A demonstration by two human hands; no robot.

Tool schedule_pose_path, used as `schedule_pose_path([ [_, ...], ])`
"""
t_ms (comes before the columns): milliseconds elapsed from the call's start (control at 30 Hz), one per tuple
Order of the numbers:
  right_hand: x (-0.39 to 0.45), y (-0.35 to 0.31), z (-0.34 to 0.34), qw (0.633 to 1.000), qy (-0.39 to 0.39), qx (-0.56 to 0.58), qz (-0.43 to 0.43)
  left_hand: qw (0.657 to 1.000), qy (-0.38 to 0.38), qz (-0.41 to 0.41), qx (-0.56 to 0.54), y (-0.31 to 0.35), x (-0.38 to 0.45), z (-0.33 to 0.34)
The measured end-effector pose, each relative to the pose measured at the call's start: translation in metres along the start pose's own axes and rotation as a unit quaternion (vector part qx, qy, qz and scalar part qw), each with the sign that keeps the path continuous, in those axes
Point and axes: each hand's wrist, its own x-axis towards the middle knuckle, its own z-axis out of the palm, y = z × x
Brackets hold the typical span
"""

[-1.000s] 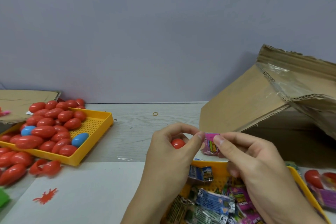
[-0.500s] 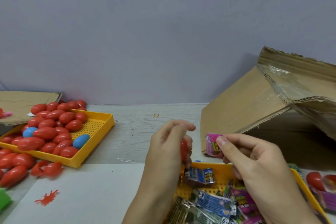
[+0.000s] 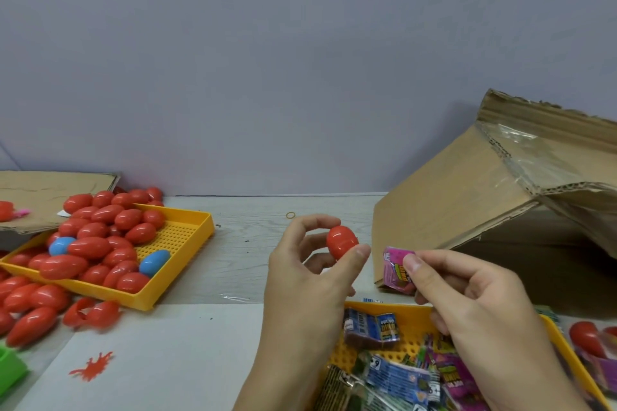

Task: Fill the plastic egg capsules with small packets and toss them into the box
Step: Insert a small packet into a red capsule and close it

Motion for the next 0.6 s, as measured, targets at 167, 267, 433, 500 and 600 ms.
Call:
schedule_pose_path([
  [167,0.001,0.0,-0.001,1.0,-0.001,0.001,0.008,1.0,-0.005,-0.008,-0.017,0.001,-0.001,0.004],
  [267,0.001,0.0,0.0,1.0,-0.004,-0.001,0.009,0.996,0.011,-0.051,-0.069,0.002,0.0,0.007],
  [433,0.002,0.0,0.0,1.0,-0.002,-0.004,0.013,0.966,0.022,-0.114,-0.232,0.01,0.004,0.006],
  [500,0.002,0.0,0.0,1.0,-0.003,0.001,0.016,0.95,0.006,-0.127,-0.284,0.014,0.003,0.004],
  [600,0.002,-0.001,0.0,1.0,-0.006,0.003,0.02,0.933,-0.028,-0.147,-0.327,0.018,0.0,0.0],
])
